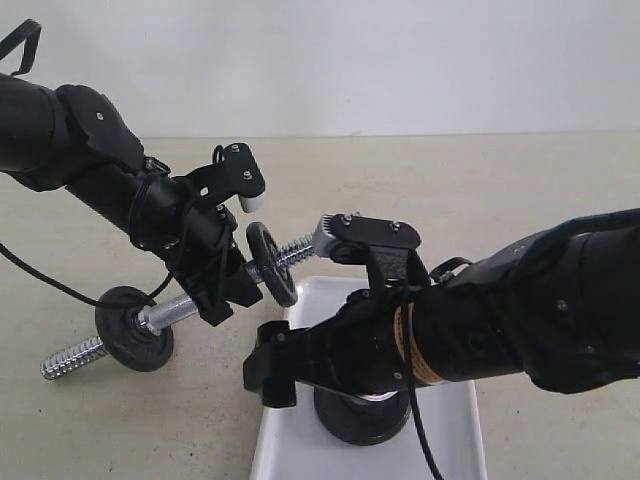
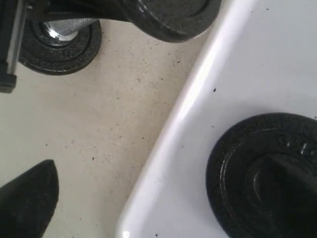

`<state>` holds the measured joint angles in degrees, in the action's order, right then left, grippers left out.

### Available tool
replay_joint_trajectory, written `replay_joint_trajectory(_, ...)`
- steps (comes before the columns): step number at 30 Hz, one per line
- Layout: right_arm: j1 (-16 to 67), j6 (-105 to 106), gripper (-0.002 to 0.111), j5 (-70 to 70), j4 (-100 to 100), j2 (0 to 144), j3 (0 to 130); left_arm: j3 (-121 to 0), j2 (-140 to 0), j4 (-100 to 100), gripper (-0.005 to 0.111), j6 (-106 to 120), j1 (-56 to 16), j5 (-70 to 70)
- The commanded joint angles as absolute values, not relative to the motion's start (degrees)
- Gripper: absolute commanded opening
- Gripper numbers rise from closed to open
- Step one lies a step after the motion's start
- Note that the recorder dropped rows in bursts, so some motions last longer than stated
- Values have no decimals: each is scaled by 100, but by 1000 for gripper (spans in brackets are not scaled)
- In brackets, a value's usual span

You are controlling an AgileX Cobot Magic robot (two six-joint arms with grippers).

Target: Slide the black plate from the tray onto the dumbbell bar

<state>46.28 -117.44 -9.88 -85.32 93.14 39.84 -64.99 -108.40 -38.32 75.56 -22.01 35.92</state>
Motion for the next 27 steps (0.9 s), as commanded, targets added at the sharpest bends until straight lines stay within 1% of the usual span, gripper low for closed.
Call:
replay_joint_trajectory(1, 4648, -11683, 105, -970, -8548, 9454, 4010, -6596, -10589, -4243, 4, 7510, -2227, 3587)
replay_joint_trajectory(8, 4648, -11683, 105, -999, -8548, 9789, 4010, -6596, -10589, -4243, 4, 7510, -2227, 3587)
replay_joint_trajectory(27, 4648, -11683, 105, -797, -8548, 9790, 4010, -6596, -10589, -4243, 4, 7533, -2227, 3587)
